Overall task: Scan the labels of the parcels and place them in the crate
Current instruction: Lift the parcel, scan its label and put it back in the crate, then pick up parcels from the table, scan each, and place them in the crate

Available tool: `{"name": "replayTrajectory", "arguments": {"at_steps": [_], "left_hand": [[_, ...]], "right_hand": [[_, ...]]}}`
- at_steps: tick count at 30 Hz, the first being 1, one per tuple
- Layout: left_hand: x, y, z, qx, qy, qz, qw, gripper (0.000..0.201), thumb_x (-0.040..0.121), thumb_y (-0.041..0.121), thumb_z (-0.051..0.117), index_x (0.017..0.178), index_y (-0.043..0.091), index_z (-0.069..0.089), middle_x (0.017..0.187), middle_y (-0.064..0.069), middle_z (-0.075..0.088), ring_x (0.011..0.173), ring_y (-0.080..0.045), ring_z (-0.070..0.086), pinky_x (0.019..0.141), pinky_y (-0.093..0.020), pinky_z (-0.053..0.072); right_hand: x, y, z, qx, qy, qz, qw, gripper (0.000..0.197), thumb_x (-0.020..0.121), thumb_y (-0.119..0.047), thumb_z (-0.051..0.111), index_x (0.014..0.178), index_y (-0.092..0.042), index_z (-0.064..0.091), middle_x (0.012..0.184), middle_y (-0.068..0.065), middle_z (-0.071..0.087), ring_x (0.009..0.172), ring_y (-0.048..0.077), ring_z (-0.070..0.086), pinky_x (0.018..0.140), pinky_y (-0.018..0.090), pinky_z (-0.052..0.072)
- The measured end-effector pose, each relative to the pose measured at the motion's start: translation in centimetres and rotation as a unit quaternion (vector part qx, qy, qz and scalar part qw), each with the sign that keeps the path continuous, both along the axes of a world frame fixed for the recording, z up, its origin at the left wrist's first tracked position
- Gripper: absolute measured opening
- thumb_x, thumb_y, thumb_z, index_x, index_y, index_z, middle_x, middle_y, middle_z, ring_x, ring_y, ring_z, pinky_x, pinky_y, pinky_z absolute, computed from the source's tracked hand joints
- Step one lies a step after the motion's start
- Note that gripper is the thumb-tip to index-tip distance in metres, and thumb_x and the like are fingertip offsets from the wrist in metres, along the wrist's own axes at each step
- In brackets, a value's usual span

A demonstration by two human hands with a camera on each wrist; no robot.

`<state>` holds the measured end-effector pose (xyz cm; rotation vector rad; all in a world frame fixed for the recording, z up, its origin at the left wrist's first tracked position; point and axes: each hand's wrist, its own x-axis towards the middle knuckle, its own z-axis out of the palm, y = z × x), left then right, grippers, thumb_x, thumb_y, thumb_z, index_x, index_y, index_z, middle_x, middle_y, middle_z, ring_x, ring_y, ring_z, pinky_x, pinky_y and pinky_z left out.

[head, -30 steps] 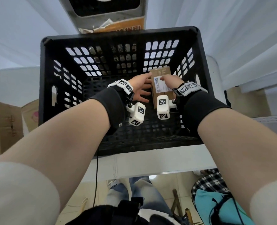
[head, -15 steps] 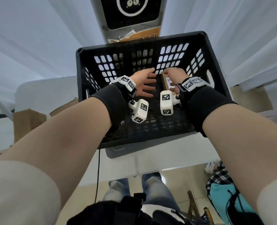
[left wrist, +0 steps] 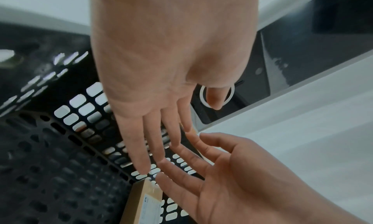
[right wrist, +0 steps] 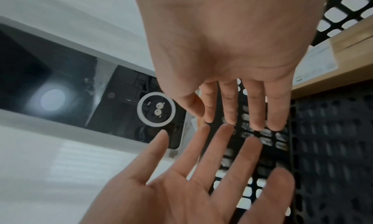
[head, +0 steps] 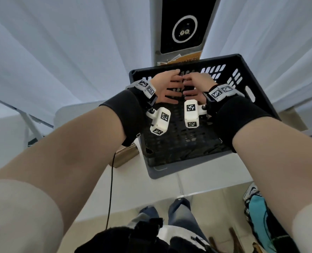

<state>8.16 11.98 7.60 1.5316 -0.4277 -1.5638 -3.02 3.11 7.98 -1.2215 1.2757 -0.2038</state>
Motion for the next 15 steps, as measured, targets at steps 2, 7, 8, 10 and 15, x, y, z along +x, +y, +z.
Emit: {"name": "replayTrajectory", "arguments": {"at_steps": [2, 7, 8, 10, 15], "left_hand": [[1.1, 1.4, 0.9, -0.005, 0.002, 0.002, 1.0, 0.048, 0.101, 0.047, 0.044, 0.136, 0.017, 0.055, 0.133, -0.006, 0.062, 0.118, -0.032, 0.06, 0.099, -0.052, 0.05], [4.1, 5.7, 3.1, -0.014, -0.03, 0.008, 0.999, 0.05, 0.099, 0.048, 0.048, 0.135, 0.015, 0.055, 0.132, -0.007, 0.062, 0.118, -0.033, 0.061, 0.096, -0.052, 0.052], [4.7, 6.6, 3.4, -0.018, -0.032, 0.013, 0.999, 0.046, 0.098, 0.047, 0.049, 0.13, 0.015, 0.058, 0.13, -0.006, 0.063, 0.116, -0.033, 0.062, 0.095, -0.051, 0.053], [6.1, 8.4, 3.9, -0.023, -0.026, 0.027, 0.999, 0.037, 0.1, 0.044, 0.047, 0.119, 0.016, 0.062, 0.124, -0.006, 0.066, 0.11, -0.031, 0.065, 0.09, -0.047, 0.056], [10.0, 13.1, 3.8, -0.021, -0.032, 0.059, 0.998, 0.043, 0.099, 0.045, 0.049, 0.127, 0.014, 0.06, 0.125, -0.007, 0.067, 0.103, -0.032, 0.069, 0.079, -0.043, 0.06]], "right_hand": [[1.0, 1.4, 0.9, -0.001, -0.018, 0.015, 1.0, 0.02, 0.09, -0.022, 0.056, 0.105, -0.016, 0.067, 0.1, 0.004, 0.069, 0.075, 0.027, 0.066, 0.085, 0.047, 0.059], [4.3, 4.9, 2.9, -0.006, -0.039, 0.055, 0.998, 0.026, 0.091, -0.021, 0.052, 0.111, -0.016, 0.069, 0.091, 0.002, 0.07, 0.082, 0.028, 0.067, 0.085, 0.044, 0.057], [5.0, 5.6, 3.1, -0.006, -0.043, 0.06, 0.997, 0.028, 0.092, -0.021, 0.051, 0.114, -0.015, 0.067, 0.092, 0.003, 0.07, 0.083, 0.028, 0.068, 0.083, 0.043, 0.058], [6.4, 7.1, 3.5, 0.002, -0.059, 0.071, 0.996, 0.025, 0.094, -0.021, 0.049, 0.113, -0.017, 0.064, 0.099, 0.004, 0.069, 0.085, 0.028, 0.068, 0.081, 0.041, 0.058], [9.8, 11.1, 4.0, 0.016, -0.073, 0.108, 0.991, 0.019, 0.096, -0.019, 0.047, 0.106, -0.016, 0.063, 0.104, 0.006, 0.066, 0.086, 0.029, 0.064, 0.091, 0.046, 0.055]]}}
